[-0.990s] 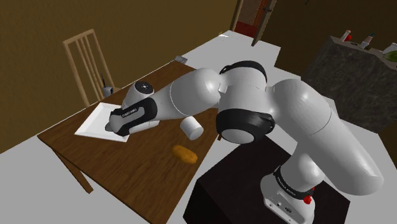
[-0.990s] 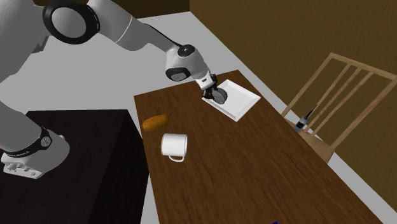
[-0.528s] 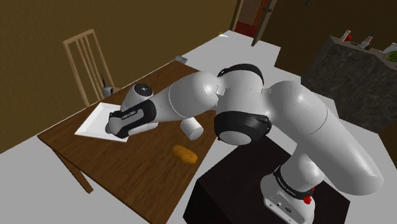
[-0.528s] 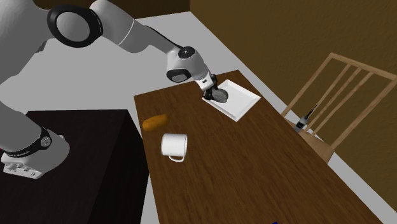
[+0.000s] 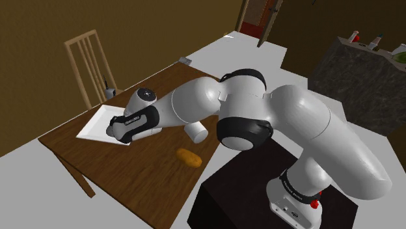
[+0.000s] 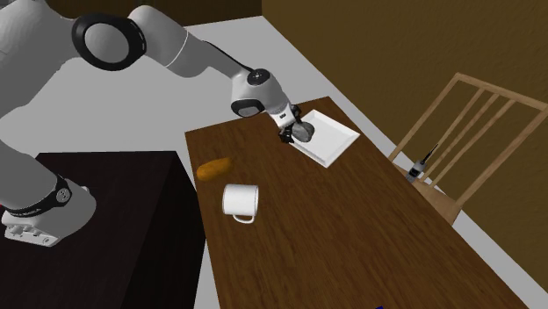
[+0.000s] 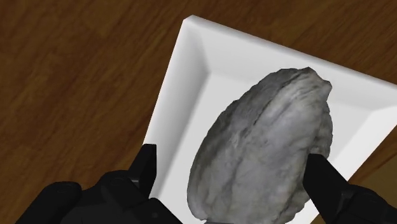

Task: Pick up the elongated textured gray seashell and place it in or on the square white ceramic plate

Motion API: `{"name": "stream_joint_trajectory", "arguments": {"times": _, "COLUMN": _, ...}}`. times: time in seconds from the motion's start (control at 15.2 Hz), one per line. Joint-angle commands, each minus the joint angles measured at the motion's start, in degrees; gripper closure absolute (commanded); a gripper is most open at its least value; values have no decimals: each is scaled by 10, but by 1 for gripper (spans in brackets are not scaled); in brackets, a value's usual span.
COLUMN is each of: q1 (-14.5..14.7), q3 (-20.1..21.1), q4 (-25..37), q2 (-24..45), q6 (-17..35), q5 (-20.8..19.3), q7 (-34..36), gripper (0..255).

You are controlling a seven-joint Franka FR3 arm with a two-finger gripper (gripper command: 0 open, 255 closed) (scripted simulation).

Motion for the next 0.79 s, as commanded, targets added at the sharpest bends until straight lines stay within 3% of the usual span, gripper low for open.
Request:
{"name": "stream_joint_trajectory", "arguments": {"times": 0.0, "q1": -2, "q3": 1, "q4": -28, "q2": -11, "q6": 2, "q5": 3, "q7": -8, "gripper": 0}}
{"name": "stream_joint_trajectory", "arguments": {"times": 0.26, "q1": 21, "q3": -10, "q4": -125, "q2": -100, "q6": 8, "q5": 6, "q7": -23, "gripper": 0}}
{"name": "stream_joint_trajectory", "arguments": {"times": 0.73, "q1": 21, "q3": -10, "q4": -125, "q2": -100, "q6": 8, "q5": 6, "q7": -23, "gripper": 0}}
